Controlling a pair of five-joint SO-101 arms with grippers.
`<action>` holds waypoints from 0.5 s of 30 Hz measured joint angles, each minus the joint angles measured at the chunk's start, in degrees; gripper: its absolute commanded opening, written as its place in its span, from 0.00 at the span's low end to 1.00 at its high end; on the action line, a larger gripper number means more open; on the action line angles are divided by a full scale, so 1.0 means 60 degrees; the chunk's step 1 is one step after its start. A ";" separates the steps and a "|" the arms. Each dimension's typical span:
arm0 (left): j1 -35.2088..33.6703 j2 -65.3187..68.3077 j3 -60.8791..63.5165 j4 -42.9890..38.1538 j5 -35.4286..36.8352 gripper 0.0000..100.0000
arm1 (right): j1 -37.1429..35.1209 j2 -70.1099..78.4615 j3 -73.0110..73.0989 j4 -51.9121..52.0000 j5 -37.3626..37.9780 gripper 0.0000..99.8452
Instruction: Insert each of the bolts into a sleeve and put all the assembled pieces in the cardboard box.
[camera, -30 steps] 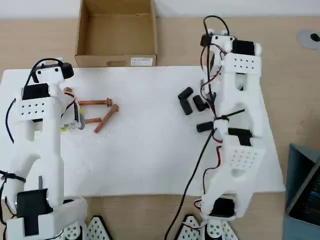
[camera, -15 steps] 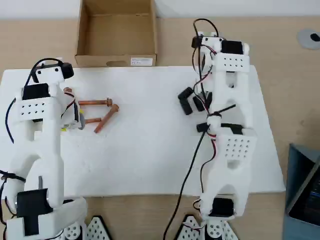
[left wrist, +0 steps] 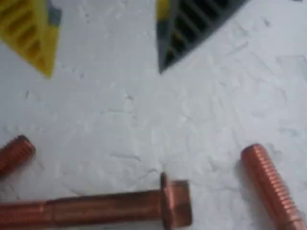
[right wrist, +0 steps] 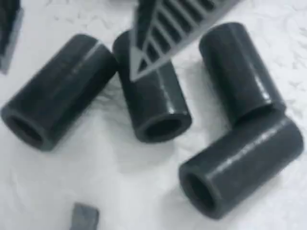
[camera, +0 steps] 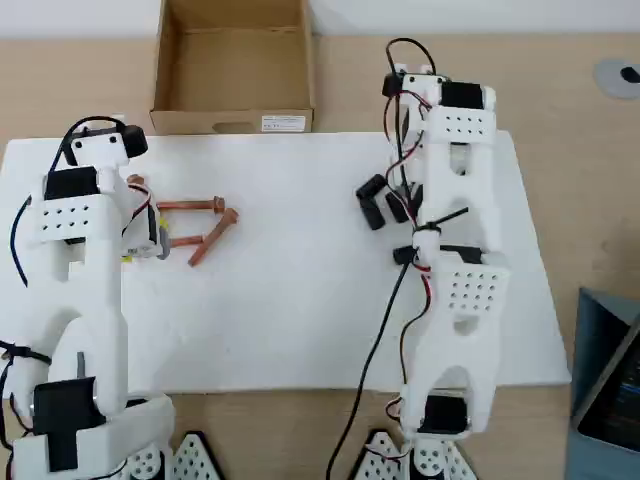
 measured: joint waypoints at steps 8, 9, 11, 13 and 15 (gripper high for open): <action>0.0000 0.0000 0.0000 0.0000 0.0000 0.16 | 0.0029 0.0029 0.0000 -0.0073 0.0000 0.19; 0.0000 0.0000 0.0000 0.0000 0.0000 0.16 | 0.0088 0.0132 -0.0015 -0.0088 0.0000 0.19; 0.0000 0.0000 0.0000 0.0000 0.0000 0.16 | 0.0205 0.0396 -0.0015 -0.0117 0.0000 0.19; 0.0000 0.0000 0.0000 0.0000 0.0000 0.16 | 0.0278 0.0615 0.0000 -0.0147 -0.0015 0.19; 0.0000 0.0000 0.0000 0.0000 0.0000 0.16 | 0.0308 0.0821 0.0000 -0.0147 -0.0015 0.19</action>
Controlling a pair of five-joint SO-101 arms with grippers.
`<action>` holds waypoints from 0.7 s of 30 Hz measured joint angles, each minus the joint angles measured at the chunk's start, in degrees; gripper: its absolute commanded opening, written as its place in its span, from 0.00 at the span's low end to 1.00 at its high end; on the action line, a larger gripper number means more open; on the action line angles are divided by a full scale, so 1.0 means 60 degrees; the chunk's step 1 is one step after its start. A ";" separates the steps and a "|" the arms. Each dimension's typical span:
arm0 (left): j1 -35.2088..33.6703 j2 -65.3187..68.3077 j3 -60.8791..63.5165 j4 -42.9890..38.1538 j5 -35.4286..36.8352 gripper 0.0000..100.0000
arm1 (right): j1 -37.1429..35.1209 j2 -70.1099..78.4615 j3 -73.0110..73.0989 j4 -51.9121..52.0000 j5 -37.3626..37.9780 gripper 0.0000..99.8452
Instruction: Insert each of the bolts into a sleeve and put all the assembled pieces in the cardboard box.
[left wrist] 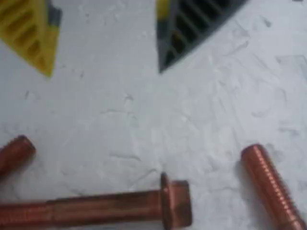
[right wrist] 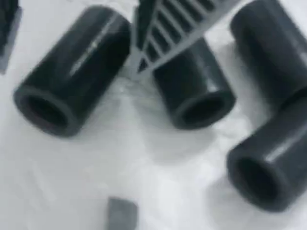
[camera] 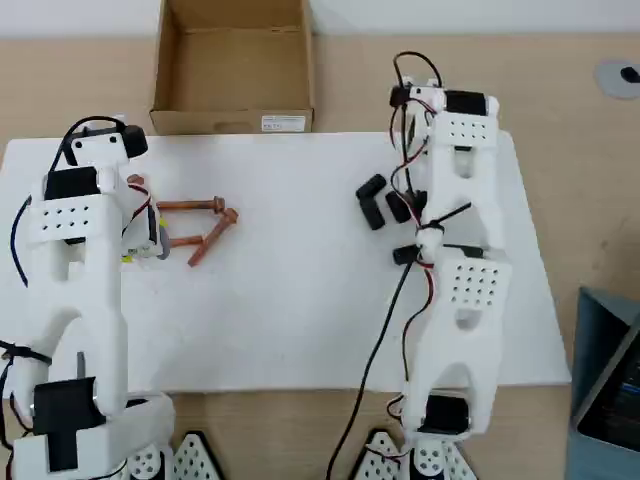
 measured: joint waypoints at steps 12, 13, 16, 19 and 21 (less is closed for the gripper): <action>0.0000 0.0000 0.0000 0.0000 0.0000 0.16 | 0.0161 0.0454 -0.0366 -0.0088 0.0000 0.01; 0.0000 0.0000 0.0000 0.0000 0.0000 0.15 | 0.0176 0.0484 -0.0410 -0.0088 0.0000 0.01; 0.0000 0.0000 0.0000 0.0000 0.0000 0.15 | 0.0161 0.0498 -0.0425 -0.0117 0.0000 0.01; 0.0000 0.0000 0.0000 0.0000 0.0000 0.15 | 0.0161 0.0527 -0.0498 -0.0103 0.0000 0.01; 0.0000 0.0000 0.0000 0.0000 0.0000 0.15 | 0.0161 0.0586 -0.0806 0.0132 0.0015 0.01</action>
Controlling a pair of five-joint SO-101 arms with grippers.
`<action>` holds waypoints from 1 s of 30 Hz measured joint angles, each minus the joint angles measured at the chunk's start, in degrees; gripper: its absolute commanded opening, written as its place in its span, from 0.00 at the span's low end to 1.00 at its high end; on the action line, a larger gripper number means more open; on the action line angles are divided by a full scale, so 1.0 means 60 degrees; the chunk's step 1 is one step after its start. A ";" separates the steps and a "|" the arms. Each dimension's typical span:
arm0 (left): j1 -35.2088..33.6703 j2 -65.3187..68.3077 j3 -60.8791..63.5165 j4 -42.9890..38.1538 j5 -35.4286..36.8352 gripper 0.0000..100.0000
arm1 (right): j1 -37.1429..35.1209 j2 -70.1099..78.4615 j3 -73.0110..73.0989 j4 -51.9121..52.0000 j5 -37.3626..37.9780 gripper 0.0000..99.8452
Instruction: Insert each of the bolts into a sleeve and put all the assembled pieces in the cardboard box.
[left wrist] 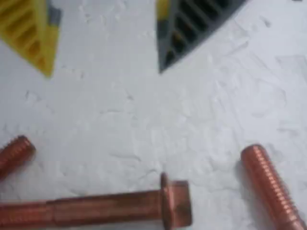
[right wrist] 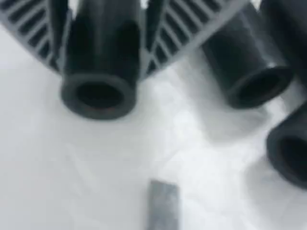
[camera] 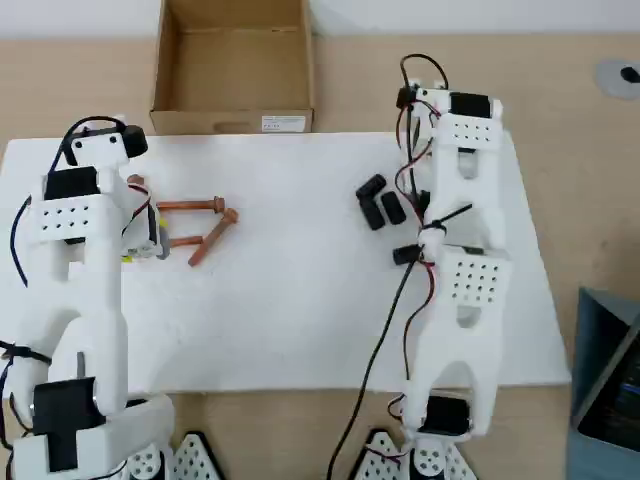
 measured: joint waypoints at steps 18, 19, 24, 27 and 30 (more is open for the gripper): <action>0.0000 0.0000 -0.1260 0.1890 0.0000 0.15 | -0.0088 -0.3780 0.0806 0.0645 0.0850 0.01; 0.0000 0.0000 -0.1363 0.2022 0.0000 0.15 | -0.0088 -0.4308 0.1260 0.0645 0.0864 0.01; 0.0000 0.0000 -0.2051 0.2271 0.0000 0.15 | -0.0088 -0.7018 0.3516 0.0645 0.0879 0.01; 0.0000 0.0000 -0.2623 0.2608 0.0337 0.15 | -0.0088 -0.8527 0.4835 0.0645 0.0879 0.01; -0.0015 0.0000 -0.2901 0.2711 0.0689 0.15 | 0.0000 -0.9934 0.6212 0.0645 0.0879 0.01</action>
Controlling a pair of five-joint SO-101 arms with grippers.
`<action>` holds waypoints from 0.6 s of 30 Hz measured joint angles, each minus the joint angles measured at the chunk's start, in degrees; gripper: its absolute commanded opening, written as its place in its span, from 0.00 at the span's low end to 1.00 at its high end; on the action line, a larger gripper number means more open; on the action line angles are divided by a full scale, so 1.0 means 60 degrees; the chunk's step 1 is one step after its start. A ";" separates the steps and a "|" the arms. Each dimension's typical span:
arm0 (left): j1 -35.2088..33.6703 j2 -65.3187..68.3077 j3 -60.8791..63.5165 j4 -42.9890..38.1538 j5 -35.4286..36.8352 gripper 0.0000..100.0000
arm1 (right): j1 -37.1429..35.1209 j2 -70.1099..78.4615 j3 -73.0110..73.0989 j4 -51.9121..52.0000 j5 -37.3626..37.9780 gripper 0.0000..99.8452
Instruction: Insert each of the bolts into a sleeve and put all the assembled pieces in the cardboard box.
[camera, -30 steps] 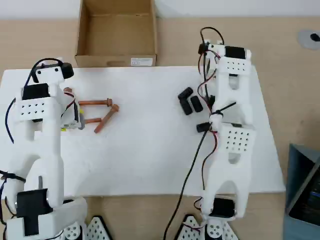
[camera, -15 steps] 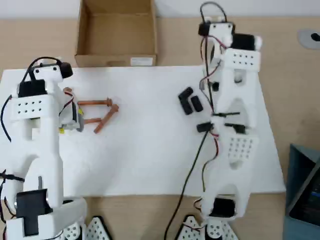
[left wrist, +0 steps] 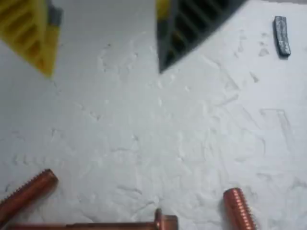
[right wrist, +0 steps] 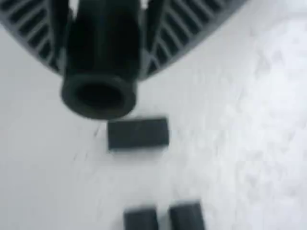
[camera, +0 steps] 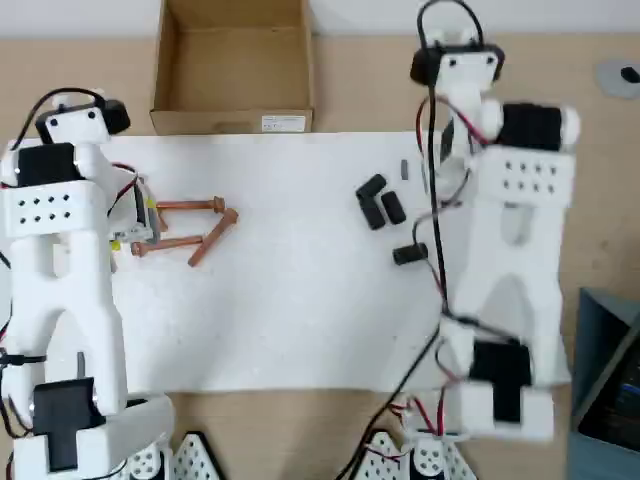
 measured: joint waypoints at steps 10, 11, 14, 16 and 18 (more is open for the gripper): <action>-0.1685 0.0015 0.0015 -0.0659 0.0440 0.15 | 0.0527 -0.3033 0.3458 0.0000 0.0000 0.01; -0.1832 0.0015 0.0205 -0.0864 0.0440 0.15 | 0.0542 -0.3165 0.3619 0.0000 0.0000 0.01; -0.2139 0.0015 0.0908 -0.1626 0.0322 0.15 | 0.0586 -0.3414 0.3810 0.0000 -0.0015 0.01; -0.2242 0.0029 0.1495 -0.2242 0.0147 0.15 | 0.0586 -0.3458 0.3824 0.0000 0.0000 0.01; -0.2374 0.0029 0.2051 -0.2930 -0.0029 0.15 | 0.0586 -0.3473 0.3839 0.0000 0.0000 0.01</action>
